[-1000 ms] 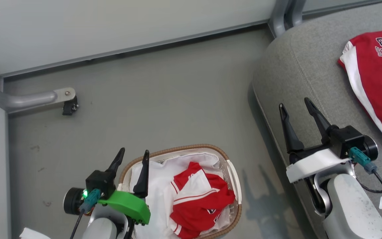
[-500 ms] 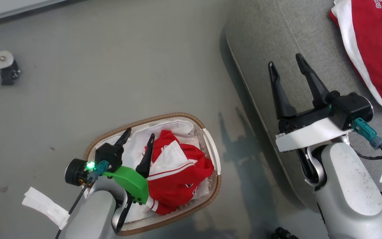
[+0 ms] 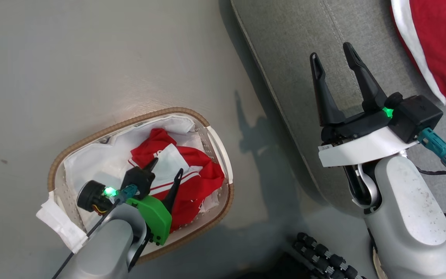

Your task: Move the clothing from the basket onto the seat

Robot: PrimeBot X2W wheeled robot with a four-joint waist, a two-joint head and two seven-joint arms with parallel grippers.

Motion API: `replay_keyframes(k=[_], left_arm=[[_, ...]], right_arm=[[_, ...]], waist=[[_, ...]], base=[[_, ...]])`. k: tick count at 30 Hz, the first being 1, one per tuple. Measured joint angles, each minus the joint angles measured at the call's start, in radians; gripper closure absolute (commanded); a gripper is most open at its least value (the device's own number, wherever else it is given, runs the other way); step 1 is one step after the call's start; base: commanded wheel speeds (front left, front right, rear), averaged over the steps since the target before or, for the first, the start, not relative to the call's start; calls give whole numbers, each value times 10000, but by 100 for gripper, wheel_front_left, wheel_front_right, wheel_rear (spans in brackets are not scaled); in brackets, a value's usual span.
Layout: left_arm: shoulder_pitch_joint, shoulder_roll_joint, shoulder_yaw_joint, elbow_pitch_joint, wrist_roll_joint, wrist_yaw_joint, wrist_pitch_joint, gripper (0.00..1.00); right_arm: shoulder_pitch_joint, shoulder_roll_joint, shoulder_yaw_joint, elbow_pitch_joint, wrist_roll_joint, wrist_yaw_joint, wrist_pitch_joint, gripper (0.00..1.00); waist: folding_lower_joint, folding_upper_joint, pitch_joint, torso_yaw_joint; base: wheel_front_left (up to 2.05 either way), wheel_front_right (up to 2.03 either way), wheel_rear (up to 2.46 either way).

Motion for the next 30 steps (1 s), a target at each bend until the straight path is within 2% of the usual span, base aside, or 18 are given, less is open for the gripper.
replay_keyframes(k=[7,14,30], left_arm=[[-533,169,-2219,957,-644,0,0,0],[-1345,113,-3513,1843,-882,0,0,0],[-2549,-378,-4807,3824,-1624,0,36,0]], right_arm=[[-29,6,-4,-88,23,0,0,0],[-238,12,-4,-186,10,0,0,0],[-618,15,-17,-391,-82,0,0,0]], waist=[[0,0,635,-290],[0,0,1133,-304],[0,0,1914,-99]], base=[[0,0,0],[0,0,0],[0,0,0]])
